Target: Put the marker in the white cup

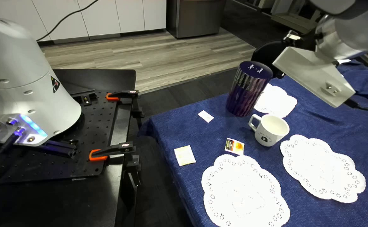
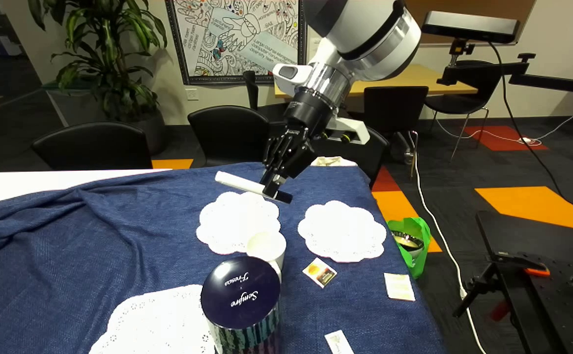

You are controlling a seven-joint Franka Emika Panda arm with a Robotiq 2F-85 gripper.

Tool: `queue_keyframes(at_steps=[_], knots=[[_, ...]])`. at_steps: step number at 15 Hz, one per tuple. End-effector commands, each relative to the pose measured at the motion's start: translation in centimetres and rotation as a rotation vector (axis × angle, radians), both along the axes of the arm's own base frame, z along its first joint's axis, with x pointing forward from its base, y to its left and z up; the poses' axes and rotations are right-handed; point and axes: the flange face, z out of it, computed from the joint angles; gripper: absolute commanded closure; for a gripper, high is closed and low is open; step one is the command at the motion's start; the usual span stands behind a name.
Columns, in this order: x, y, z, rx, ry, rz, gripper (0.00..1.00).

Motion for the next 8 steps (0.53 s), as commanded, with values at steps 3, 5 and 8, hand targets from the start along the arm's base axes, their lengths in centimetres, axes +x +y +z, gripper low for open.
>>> queue_keyframes(at_steps=[3,5,8], knots=[[1.4,-1.0,-1.2,0.025,-0.146,0.107,0.95],[1.7,-1.2,-2.0,0.011,-0.18,0.109,0.95],[1.0,-1.2,-2.4,0.003,-0.15,0.104,0.79]])
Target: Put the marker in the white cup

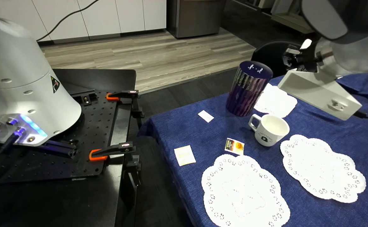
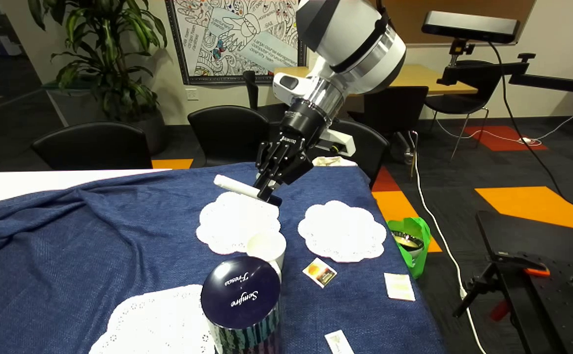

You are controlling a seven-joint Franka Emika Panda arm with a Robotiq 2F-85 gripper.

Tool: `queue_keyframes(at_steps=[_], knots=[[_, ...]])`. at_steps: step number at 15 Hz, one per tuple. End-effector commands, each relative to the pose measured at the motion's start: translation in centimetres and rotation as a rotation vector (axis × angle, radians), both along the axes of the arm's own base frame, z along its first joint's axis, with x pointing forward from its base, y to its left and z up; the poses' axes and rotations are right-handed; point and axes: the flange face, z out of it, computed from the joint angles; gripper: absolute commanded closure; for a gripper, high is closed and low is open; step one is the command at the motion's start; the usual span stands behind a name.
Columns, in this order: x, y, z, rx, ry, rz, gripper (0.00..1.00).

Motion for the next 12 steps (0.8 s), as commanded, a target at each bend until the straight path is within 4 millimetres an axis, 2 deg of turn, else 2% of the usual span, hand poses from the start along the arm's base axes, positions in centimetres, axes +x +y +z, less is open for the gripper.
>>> queue_keyframes(at_steps=[1,2,3,5,12], knots=[[0.1,0.0,0.0,0.0,0.0,0.001,0.79],[0.1,0.0,0.0,-0.001,0.0,0.002,0.79],[0.2,0.0,0.0,-0.001,-0.001,0.002,0.95],[0.5,-0.7,0.2,-0.006,-0.07,0.013,0.95],[0.0,-2.5,-2.3,0.051,-0.272,-0.038,0.95]])
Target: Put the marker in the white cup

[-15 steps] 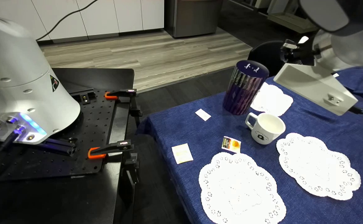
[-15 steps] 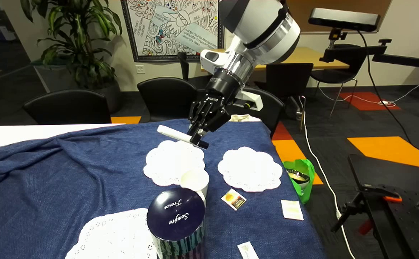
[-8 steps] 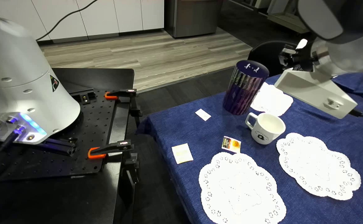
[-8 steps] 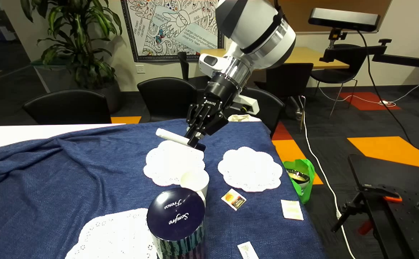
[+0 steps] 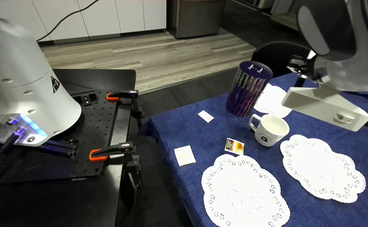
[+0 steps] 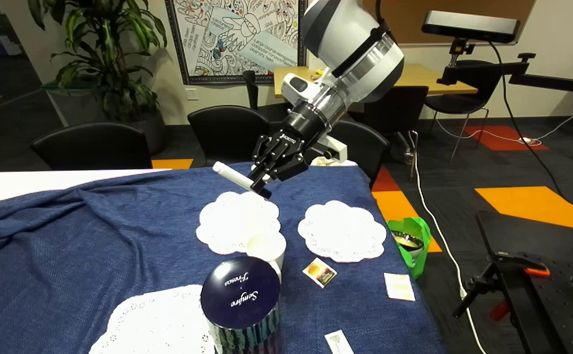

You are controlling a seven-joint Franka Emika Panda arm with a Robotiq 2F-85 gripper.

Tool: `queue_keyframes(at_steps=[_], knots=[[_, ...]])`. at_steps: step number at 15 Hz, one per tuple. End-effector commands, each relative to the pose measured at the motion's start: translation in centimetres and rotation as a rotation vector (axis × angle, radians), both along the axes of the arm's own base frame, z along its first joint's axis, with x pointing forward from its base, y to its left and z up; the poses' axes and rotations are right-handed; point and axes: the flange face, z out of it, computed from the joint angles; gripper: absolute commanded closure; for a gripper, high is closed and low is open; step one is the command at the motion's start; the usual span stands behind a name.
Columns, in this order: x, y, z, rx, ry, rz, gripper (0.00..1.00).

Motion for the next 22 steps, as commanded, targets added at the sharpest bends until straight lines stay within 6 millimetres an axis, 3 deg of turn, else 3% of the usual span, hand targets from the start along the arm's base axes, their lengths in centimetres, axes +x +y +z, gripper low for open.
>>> queue_keyframes(at_steps=[1,10,13,14,15,18,19,22], knots=[[-0.2,-0.6,-1.4,0.055,-0.096,-0.029,0.95],[-3.4,-2.0,-6.7,0.164,-0.092,-0.02,0.95],[-3.6,-2.5,-8.4,0.175,-0.082,-0.019,0.95],[-3.6,-2.7,-8.0,0.169,-0.06,-0.036,0.95],[-3.8,-2.8,-8.4,0.169,-0.053,-0.038,0.79],[-3.9,-2.8,-8.6,0.165,-0.048,-0.037,0.79],[-3.8,-2.8,-8.6,0.165,-0.049,-0.036,0.95],[-3.5,-2.9,-8.8,0.182,-0.084,-0.035,0.95]])
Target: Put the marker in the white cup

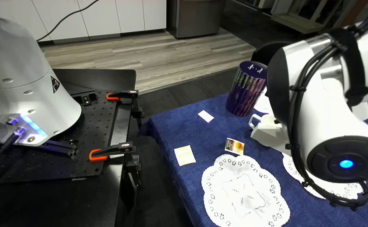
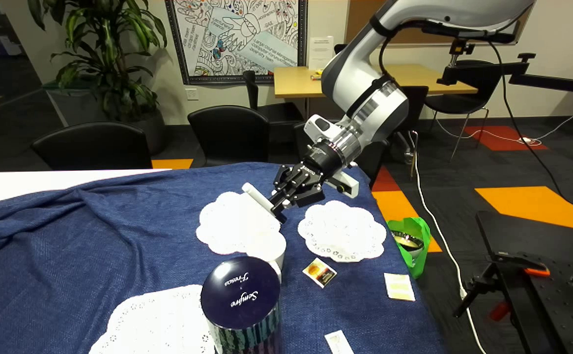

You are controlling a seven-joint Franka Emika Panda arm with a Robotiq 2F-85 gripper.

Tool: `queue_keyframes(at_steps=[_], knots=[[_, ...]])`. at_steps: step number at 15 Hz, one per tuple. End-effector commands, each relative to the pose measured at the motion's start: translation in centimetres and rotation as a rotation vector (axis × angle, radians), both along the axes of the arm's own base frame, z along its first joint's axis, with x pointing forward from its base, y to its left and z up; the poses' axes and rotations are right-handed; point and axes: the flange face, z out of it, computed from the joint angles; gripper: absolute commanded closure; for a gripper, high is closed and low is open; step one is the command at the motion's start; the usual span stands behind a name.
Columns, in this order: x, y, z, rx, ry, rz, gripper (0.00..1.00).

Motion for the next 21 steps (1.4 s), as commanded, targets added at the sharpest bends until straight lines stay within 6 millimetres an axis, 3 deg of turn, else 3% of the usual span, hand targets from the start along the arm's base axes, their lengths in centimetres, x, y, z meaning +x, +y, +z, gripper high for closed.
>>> queue_keyframes(at_steps=[1,7,15,21], knots=[[0.5,-0.2,-0.1,0.021,-0.044,0.002,0.95],[0.8,-0.1,-1.5,0.082,-0.093,0.022,0.95],[1.2,-0.6,-5.9,0.15,-0.108,0.025,0.95],[1.9,-1.2,-7.7,0.147,-0.109,0.013,0.95]])
